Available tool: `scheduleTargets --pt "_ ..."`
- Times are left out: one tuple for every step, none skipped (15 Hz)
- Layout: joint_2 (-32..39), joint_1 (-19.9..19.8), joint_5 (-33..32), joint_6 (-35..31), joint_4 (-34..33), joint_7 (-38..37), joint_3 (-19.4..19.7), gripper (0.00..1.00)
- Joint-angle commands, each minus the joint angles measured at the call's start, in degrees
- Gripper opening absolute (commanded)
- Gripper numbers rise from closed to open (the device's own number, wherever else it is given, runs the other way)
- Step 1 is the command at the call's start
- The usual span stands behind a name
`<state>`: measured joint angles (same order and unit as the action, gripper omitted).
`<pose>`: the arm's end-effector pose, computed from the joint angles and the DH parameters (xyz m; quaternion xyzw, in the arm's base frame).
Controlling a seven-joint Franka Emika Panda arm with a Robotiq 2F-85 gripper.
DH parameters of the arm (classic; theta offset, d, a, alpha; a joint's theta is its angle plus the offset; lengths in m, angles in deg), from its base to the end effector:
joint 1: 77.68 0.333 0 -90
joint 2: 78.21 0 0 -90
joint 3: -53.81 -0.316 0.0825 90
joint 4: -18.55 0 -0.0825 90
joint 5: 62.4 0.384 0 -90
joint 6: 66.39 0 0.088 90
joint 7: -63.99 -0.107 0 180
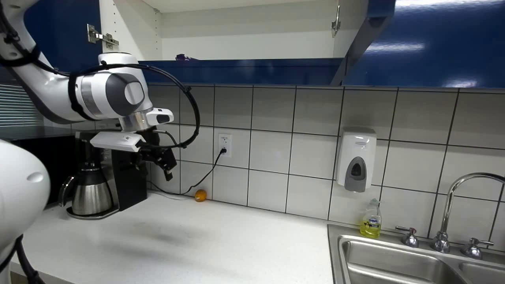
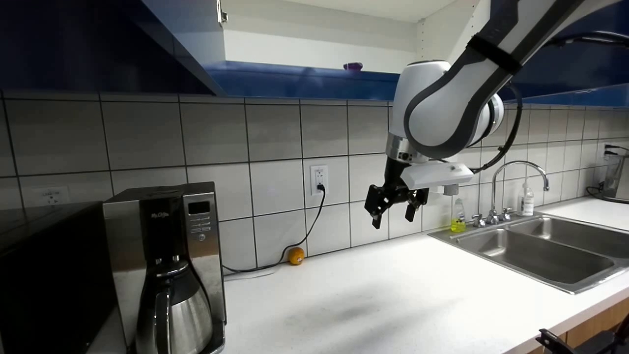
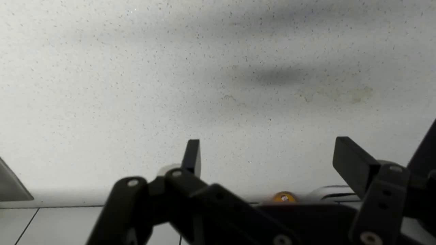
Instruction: Put the snack packet in the top cabinet
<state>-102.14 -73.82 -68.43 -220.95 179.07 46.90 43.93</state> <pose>0.3768 0.0916 0.3558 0.9863 0.0128 0.1630 0.0225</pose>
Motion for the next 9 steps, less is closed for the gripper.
scheduleTargets --pt "3.3 -1.2 0.2 -0.6 0.0 -0.1 -1.3 1.00" --pt "4.7 0.0 1.2 -1.6 0.0 2.1 -0.1 1.00" --pt "5.6 0.0 1.1 -1.8 0.0 2.4 0.0 1.00" --pt "6.6 0.2 1.3 -2.0 0.0 2.9 0.2 1.00" --pt "7.5 -0.1 0.8 -2.2 0.0 2.5 0.1 1.00" --pt "8.4 -0.5 0.3 -2.2 -0.1 1.8 -0.3 1.00" --pt "9.2 -0.5 0.2 -2.3 -0.1 1.7 -0.2 1.00" --pt "9.7 -1.1 -0.9 -2.1 -0.1 0.6 -0.7 1.00" --pt "10.2 -1.6 -1.9 -2.0 -0.2 -0.2 -1.1 1.00"
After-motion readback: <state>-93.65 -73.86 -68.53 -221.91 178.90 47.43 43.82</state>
